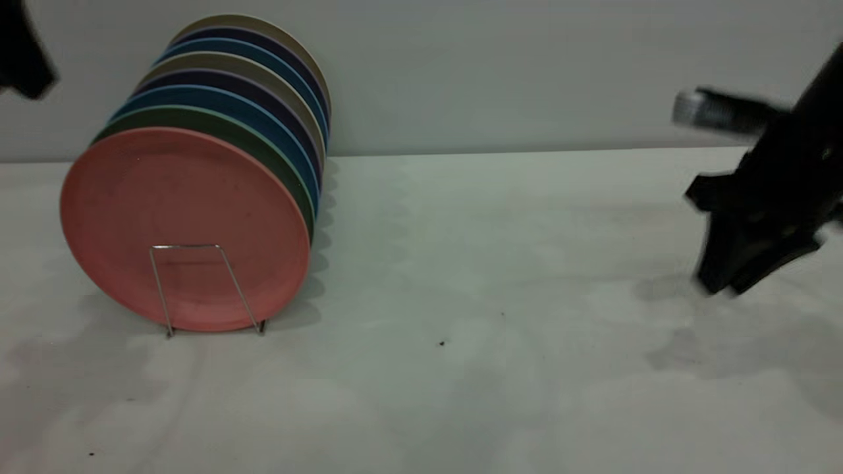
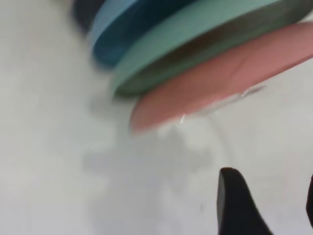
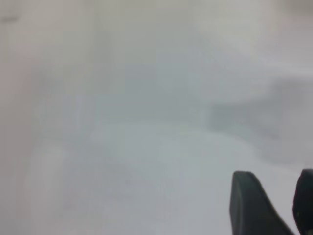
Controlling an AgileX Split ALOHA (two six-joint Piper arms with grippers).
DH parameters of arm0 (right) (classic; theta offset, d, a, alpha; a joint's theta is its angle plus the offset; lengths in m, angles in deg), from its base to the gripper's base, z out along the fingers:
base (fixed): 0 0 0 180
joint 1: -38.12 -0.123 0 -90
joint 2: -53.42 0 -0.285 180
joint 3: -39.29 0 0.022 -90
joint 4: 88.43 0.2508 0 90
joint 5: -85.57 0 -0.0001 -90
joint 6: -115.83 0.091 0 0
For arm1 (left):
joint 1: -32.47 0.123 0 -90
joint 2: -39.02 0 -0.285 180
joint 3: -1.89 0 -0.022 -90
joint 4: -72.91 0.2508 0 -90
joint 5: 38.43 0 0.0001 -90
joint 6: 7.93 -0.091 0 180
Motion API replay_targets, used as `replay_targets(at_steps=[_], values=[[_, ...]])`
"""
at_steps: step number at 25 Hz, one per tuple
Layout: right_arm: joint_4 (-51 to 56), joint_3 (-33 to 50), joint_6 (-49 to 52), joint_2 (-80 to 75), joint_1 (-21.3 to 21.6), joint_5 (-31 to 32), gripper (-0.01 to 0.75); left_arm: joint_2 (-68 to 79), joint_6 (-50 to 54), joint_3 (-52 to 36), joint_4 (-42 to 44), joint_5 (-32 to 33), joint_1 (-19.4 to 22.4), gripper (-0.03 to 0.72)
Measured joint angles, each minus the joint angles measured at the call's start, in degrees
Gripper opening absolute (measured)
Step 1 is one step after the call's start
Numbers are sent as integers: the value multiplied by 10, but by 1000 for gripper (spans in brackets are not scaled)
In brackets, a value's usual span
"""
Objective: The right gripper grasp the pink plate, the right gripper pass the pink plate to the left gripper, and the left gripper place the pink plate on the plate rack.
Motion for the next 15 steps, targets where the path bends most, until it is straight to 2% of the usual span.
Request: replay_targets(at_steps=[3,6,11,15], values=[[-176,0,153,61,-30,22,237,-19,113,0,83,38,0,377],[-284,1,238,111,-54,83,237,-40,149,-1,131,79,0,377],[-287,17,262,179,-61,188,237,-114,156,-59,134,88,0,377],[-263,95,238,262,-61,199,237,-200,163,-152,120,76,0,377]])
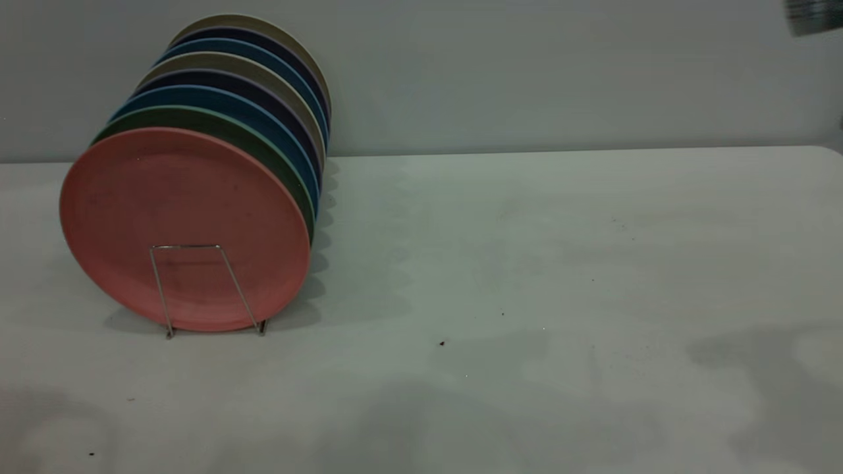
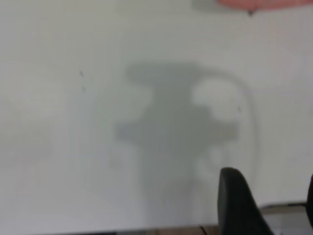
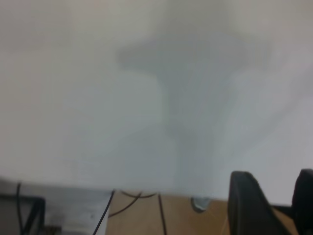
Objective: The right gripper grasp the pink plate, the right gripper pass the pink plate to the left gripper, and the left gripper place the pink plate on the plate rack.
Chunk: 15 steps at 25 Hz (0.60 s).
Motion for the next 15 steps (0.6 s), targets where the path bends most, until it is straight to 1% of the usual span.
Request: replay_targets(at_steps=[2,7,12,15], values=[[22,48,-14,48,0,1,237,-49,2,-49,-5,-2,0,377],[56,159,-36,183,0,4,237,-174,24,-140,-7,1,0,377],[67,229,-37,313,0,20,237,-307,48,-198,-7,15,0,377],[77,255,-37,392,0,44,237,-383,59,-215,-7,47,0,377]])
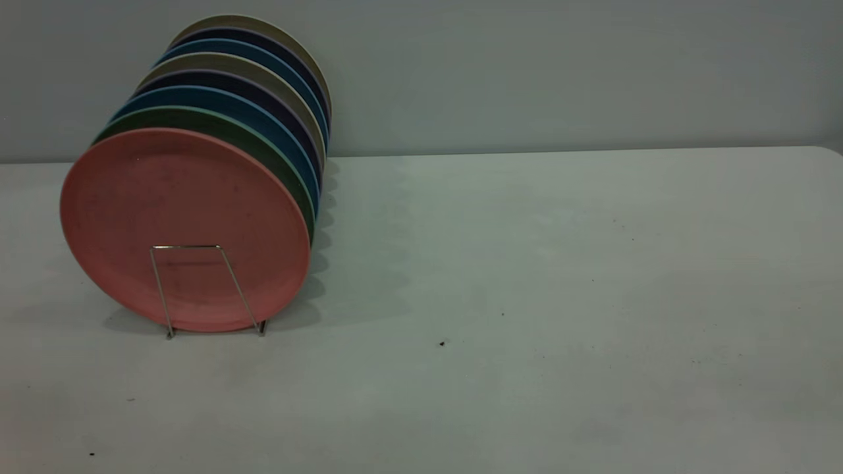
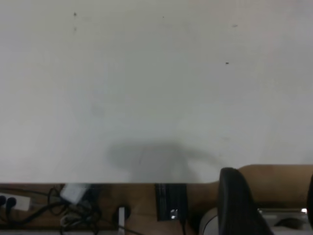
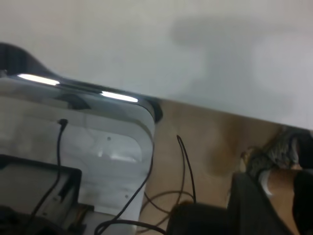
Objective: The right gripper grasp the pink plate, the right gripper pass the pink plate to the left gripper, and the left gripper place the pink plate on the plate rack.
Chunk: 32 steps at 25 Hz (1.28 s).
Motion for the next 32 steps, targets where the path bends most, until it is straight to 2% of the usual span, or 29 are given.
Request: replay_targets(at_steps=[7,15,32], values=[[3,22,-33,196,0,36,237,-148,5,-3,0,75,0,377],[4,69,-69,370,0,-7,237,-260,-30,-3,5,88,0,377],[5,73,-69,391,0,-11,237,-276,-51,-27,-13,74,0,377]])
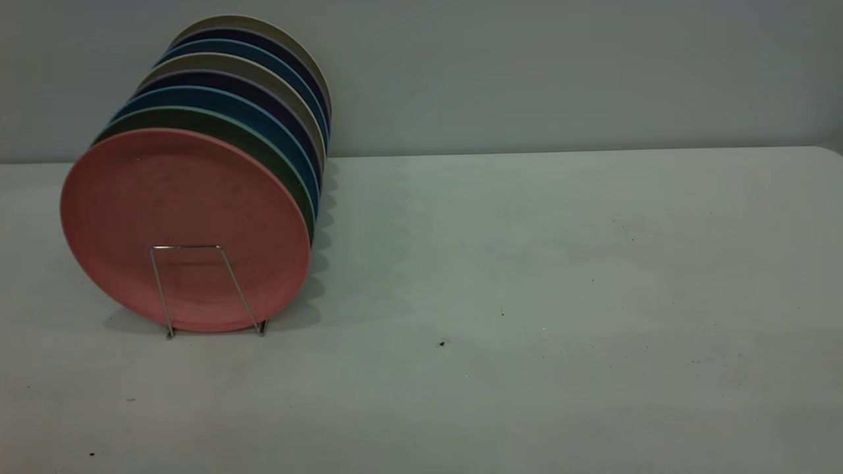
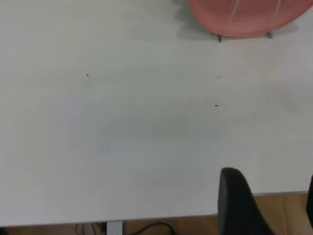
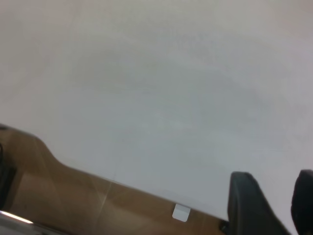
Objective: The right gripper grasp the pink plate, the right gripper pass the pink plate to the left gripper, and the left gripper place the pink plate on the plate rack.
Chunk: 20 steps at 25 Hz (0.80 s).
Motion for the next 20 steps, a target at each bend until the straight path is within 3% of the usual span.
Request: replay_targets(at_steps=[14,20], values=[[0,0,0,3,0,0,237,0,0,0,-1,-1,0,377],[0,0,0,81,8,0,237,-25,0,0,-1,-1,0,377]])
